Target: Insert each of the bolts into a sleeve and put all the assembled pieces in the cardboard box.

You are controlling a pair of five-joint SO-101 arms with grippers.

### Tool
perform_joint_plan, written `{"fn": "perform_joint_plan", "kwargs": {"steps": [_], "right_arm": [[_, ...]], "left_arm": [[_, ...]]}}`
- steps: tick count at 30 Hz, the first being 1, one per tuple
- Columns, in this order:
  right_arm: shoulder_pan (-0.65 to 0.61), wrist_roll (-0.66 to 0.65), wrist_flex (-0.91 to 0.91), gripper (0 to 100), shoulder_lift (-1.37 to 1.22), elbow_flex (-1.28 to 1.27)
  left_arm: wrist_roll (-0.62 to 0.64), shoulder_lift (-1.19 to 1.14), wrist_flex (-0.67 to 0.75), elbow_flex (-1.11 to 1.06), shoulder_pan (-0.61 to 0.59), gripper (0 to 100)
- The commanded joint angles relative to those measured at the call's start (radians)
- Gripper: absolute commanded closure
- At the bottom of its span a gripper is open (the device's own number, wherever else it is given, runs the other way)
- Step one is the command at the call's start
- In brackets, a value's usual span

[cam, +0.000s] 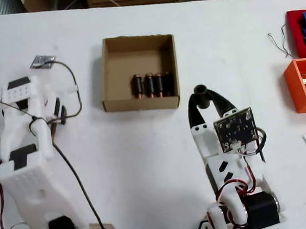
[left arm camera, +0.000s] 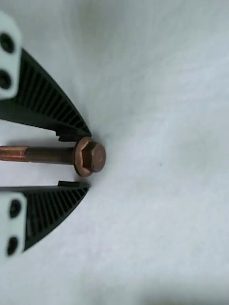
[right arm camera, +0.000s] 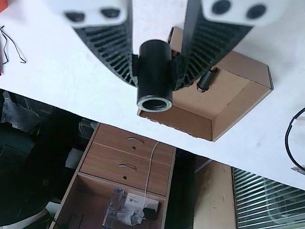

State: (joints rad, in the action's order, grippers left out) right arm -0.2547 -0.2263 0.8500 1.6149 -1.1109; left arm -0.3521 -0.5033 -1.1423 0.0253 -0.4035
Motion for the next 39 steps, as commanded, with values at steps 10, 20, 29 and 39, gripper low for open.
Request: {"fn": "perform_joint_plan", "kwargs": {"steps": [10, 20, 29, 39], "right_arm": [[0.012, 0.008, -0.019, 97.8, 0.010, 0.012], [0.002, 0.015, -0.030, 97.8, 0.010, 0.008], [-0.048, 0.015, -0.217, 97.8, 0.001, -0.055], [-0.177, 0.011, -0.521, 97.8, 0.001, -0.218]], "left_arm": [[0.003, 0.054, 0.021, -0.005, 0.011, 97], [0.133, 0.408, -0.232, 0.124, 0.087, 97], [0.382, 0.899, -0.265, 0.131, 0.270, 97], [0.416, 0.957, -0.258, 0.104, 0.382, 97]]}}
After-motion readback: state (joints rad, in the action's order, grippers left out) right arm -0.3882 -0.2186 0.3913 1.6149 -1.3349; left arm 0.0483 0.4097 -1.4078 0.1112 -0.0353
